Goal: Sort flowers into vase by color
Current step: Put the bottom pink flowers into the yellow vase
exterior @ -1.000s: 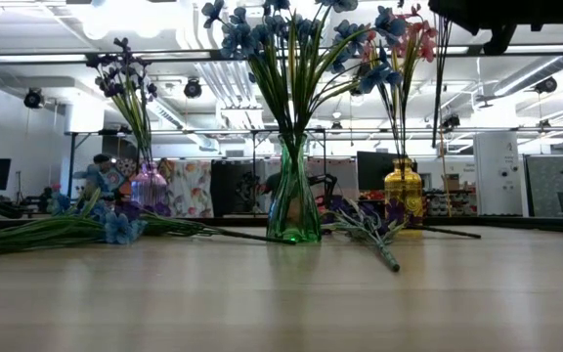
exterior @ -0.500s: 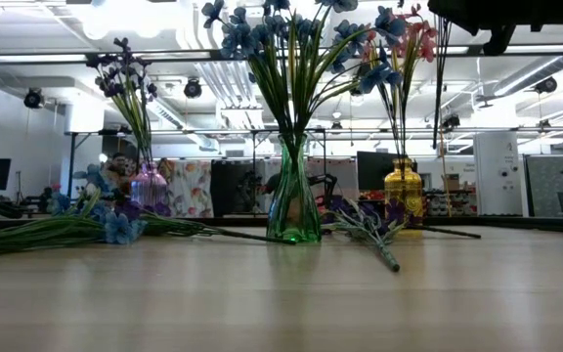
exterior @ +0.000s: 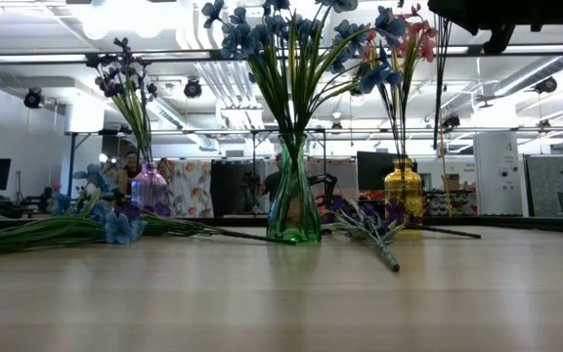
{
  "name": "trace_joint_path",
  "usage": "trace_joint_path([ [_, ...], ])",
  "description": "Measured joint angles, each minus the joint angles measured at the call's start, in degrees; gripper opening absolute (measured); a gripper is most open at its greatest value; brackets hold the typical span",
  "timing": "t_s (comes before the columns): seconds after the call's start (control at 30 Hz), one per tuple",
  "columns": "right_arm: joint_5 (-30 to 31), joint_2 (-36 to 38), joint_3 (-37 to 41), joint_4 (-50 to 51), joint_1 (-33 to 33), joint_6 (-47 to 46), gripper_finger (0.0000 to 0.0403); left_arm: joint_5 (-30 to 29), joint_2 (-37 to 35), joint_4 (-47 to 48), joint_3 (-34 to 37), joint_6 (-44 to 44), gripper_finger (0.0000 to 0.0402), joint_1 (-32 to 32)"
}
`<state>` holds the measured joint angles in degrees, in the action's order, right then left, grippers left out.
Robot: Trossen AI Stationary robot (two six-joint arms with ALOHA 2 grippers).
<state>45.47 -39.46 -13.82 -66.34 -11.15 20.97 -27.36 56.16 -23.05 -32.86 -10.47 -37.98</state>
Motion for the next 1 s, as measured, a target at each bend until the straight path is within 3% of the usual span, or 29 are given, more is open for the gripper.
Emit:
trace_joint_path([
  [0.17,-2.5,0.0,0.0,-0.6,1.1,-1.2,0.0018,-2.9,0.0,0.4,0.0,-0.9,0.0,0.0],
  [1.0,-2.4,0.0,4.7,-5.6,3.6,-3.0,0.0018,-3.2,0.0,0.8,0.0,0.5,0.0,0.0],
])
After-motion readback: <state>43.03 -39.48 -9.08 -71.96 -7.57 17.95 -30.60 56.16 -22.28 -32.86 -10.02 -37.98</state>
